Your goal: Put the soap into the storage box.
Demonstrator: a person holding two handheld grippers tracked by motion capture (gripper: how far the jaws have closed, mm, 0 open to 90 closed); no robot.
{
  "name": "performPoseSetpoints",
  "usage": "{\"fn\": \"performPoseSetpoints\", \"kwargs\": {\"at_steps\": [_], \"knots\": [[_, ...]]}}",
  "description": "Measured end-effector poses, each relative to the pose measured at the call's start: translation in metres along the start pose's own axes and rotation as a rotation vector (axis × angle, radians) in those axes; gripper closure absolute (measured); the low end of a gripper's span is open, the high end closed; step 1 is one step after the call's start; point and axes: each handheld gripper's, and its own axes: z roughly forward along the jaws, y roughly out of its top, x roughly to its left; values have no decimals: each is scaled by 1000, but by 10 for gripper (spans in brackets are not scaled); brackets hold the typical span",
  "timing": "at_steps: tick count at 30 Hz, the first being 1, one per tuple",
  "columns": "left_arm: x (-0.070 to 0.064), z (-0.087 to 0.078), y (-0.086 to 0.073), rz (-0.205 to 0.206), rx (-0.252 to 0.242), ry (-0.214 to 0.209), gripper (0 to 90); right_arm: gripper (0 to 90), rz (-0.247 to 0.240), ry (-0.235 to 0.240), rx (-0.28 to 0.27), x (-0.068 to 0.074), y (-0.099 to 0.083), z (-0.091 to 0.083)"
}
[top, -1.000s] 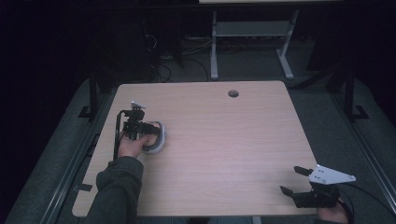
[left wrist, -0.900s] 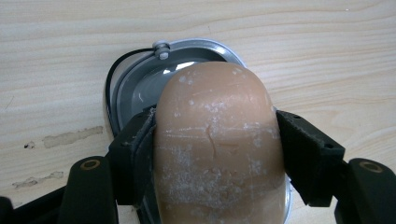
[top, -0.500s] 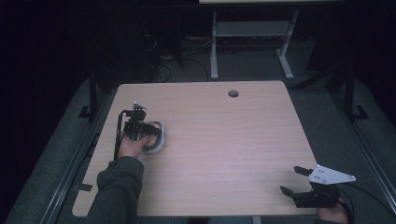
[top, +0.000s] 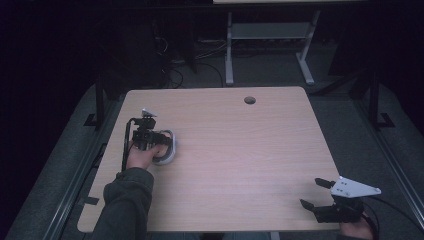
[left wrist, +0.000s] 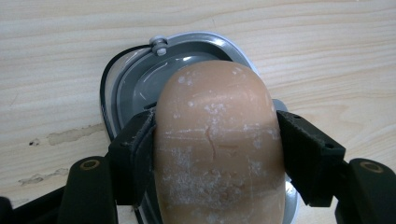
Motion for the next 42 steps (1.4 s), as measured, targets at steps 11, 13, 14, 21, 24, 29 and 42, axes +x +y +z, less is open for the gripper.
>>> {"fn": "performPoseSetpoints", "kwargs": {"at_steps": [11, 13, 14, 21, 24, 29, 42], "knots": [[2, -1, -1, -2, 3, 7, 319, 138, -4, -1, 1, 0, 0, 0], [2, -3, -1, -5, -10, 2, 320, 138, -5, -2, 1, 0, 0, 0], [2, -5, -1, -7, -20, -6, 326, 138, -5, -2, 1, 0, 0, 0], [1, -14, 1, -9, -50, -22, 338, 138, -6, 0, 1, 1, 1, 0], [0, -16, 0, -4, -56, -32, 337, 138, -4, 0, 3, 1, 1, 0], [-3, -17, 0, 0, -64, -46, 334, 138, -7, 1, 4, 1, 1, 1], [-9, -26, -4, 17, -95, -104, 326, 138, -7, -3, 7, 2, 1, 1]]}}
